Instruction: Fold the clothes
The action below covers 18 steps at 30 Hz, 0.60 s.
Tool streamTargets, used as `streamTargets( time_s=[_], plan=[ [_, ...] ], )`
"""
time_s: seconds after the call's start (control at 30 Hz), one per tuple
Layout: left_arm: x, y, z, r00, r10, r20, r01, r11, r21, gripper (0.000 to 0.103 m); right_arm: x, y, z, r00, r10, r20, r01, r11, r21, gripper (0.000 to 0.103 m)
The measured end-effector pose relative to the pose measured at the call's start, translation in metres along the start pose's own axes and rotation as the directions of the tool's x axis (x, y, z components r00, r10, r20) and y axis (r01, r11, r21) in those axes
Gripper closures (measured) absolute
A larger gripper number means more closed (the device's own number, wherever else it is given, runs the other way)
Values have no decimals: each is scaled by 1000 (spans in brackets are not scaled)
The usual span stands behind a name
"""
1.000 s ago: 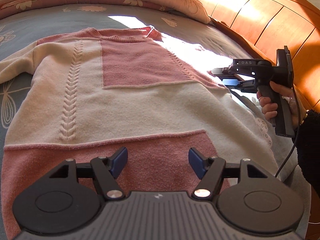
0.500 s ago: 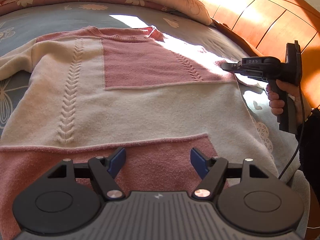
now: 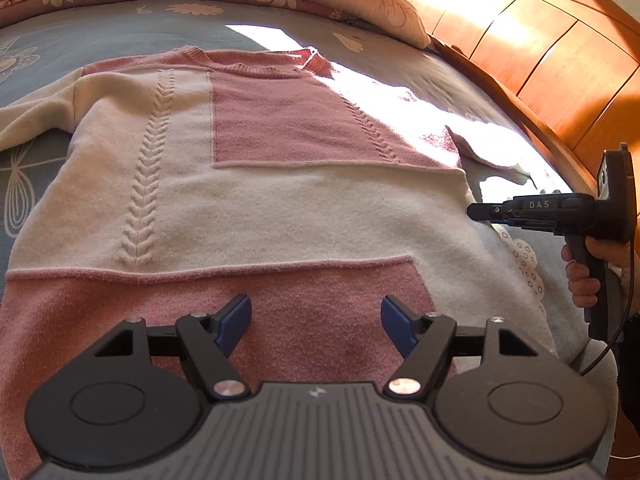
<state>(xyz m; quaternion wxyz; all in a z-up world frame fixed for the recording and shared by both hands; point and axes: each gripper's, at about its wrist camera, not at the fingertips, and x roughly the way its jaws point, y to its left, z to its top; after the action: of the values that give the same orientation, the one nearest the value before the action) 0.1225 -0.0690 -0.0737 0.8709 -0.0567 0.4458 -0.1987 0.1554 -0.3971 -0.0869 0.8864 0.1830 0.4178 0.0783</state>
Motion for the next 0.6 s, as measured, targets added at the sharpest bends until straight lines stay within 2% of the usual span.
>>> streamTargets(
  time_s=[0.13, 0.2, 0.27, 0.4, 0.5, 0.6],
  plan=[
    [-6, -3, -3, 1000, 23, -7, -23, 1000, 16, 32, -14, 5, -6, 997, -67, 37, 67, 998, -16, 92],
    [-11, -3, -2, 1000, 21, 7, -21, 999, 30, 32, -23, 13, -6, 995, -79, 55, 81, 996, -35, 86],
    [-14, -5, 2, 999, 22, 28, -23, 999, 44, 31, -33, 27, -5, 995, -60, 78, 65, 996, -61, 86],
    [-4, -13, 8, 999, 3, 46, -6, 998, 69, 28, -29, 63, -10, 996, 74, 56, -69, 993, -98, 71],
    [7, -20, 0, 1000, -7, 17, 5, 995, 98, 28, -11, 84, -25, 997, 74, 14, -71, 988, -134, 71],
    [9, -25, -18, 1000, 2, 5, -3, 991, 137, 24, -9, 77, -46, 999, 42, -4, -42, 990, -132, 71]
  ],
)
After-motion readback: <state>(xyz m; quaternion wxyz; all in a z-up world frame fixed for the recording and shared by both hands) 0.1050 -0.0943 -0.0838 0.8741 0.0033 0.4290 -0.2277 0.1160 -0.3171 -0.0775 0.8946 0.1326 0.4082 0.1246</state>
